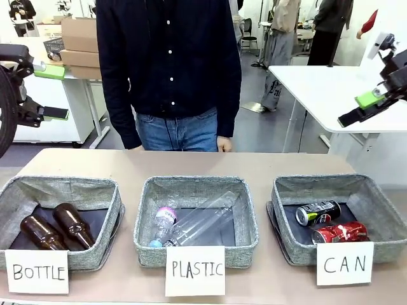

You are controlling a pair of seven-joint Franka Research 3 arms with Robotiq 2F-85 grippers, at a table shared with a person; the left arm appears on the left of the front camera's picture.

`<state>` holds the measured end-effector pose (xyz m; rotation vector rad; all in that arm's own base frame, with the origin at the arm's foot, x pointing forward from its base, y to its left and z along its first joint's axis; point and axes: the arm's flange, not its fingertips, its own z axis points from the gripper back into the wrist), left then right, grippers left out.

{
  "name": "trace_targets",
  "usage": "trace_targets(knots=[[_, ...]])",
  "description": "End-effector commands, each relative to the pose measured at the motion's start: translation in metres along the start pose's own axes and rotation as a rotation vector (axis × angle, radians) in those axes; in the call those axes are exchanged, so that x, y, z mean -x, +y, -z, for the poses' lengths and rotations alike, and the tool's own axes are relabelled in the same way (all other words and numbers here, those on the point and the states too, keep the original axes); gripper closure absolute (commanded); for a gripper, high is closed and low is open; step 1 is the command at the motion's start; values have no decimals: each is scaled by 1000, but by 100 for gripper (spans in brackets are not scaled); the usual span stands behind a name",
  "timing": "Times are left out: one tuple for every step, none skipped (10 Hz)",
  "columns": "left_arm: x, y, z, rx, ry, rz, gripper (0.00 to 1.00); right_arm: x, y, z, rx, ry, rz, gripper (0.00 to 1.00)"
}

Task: Sort the can waste into the basket.
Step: Pick up the can waste from the table and place it in the right Fabric basket.

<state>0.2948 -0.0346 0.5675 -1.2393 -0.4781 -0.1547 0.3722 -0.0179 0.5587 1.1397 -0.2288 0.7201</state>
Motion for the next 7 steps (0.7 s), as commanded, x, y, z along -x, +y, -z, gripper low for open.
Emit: trace_targets(knots=[[-1, -1, -1, 25, -5, 6, 0, 0, -2, -2, 21, 2, -29, 0], [-1, -1, -1, 25, -5, 6, 0, 0, -2, -2, 21, 2, -29, 0], [-1, -1, -1, 25, -5, 6, 0, 0, -2, -2, 21, 2, -29, 0], [-1, -1, -1, 25, -5, 6, 0, 0, -2, -2, 21, 2, -29, 0], [-1, -1, -1, 25, -5, 6, 0, 0, -2, -2, 21, 2, -29, 0], [-1, -1, -1, 25, -5, 6, 0, 0, -2, -2, 21, 2, -29, 0], [-1, -1, -1, 25, -5, 6, 0, 0, -2, -2, 21, 2, -29, 0]])
